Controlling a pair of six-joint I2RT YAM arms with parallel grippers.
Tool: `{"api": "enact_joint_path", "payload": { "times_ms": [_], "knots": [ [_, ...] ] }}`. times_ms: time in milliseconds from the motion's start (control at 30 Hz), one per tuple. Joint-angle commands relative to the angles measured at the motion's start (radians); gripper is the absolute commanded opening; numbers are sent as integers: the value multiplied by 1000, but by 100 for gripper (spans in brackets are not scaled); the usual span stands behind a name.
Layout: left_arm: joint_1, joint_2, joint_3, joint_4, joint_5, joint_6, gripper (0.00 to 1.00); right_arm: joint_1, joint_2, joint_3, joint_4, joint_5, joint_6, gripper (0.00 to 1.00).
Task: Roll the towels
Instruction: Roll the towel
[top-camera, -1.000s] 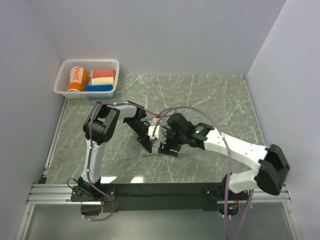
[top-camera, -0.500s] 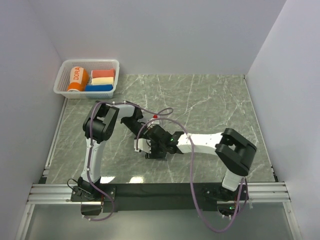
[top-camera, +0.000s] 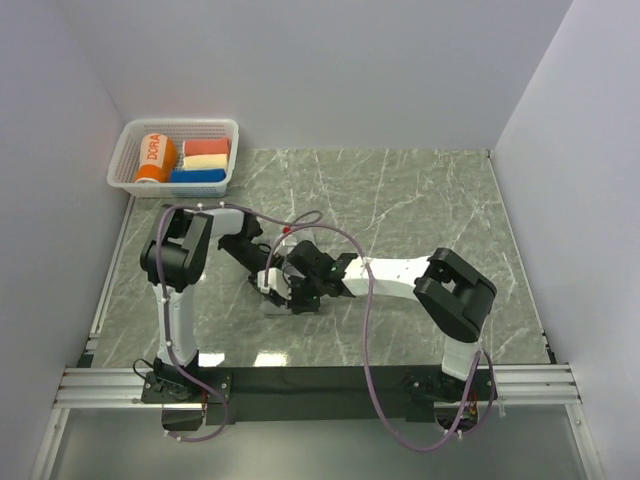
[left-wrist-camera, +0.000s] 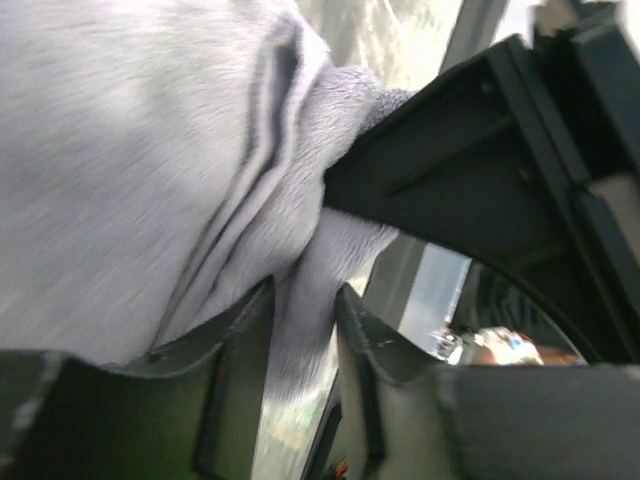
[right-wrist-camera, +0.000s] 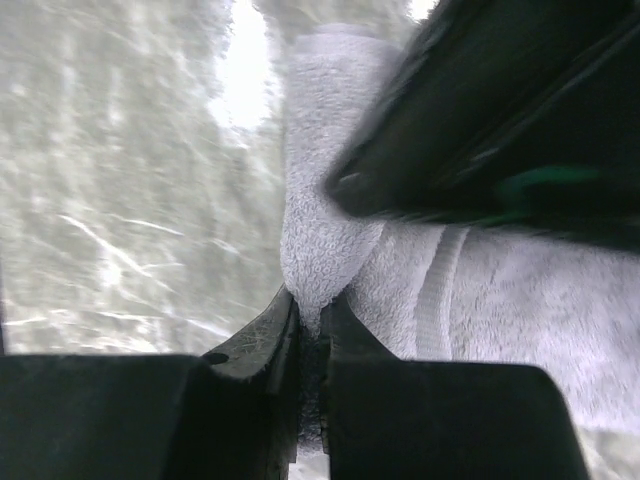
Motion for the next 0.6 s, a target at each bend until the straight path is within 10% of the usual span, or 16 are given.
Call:
{"api": "enact_joint_path", "payload": {
  "times_ms": [0, 333, 567],
  "knots": [
    [74, -71, 6, 132, -145, 40, 39, -5, 39, 10, -171, -175, 60, 0],
    [386, -256, 23, 84, -88, 63, 41, -128, 185, 113, -261, -396, 167, 0],
    [428, -720, -249, 319, -145, 94, 50, -213, 361, 254, -401, -558, 178, 0]
  ]
}}
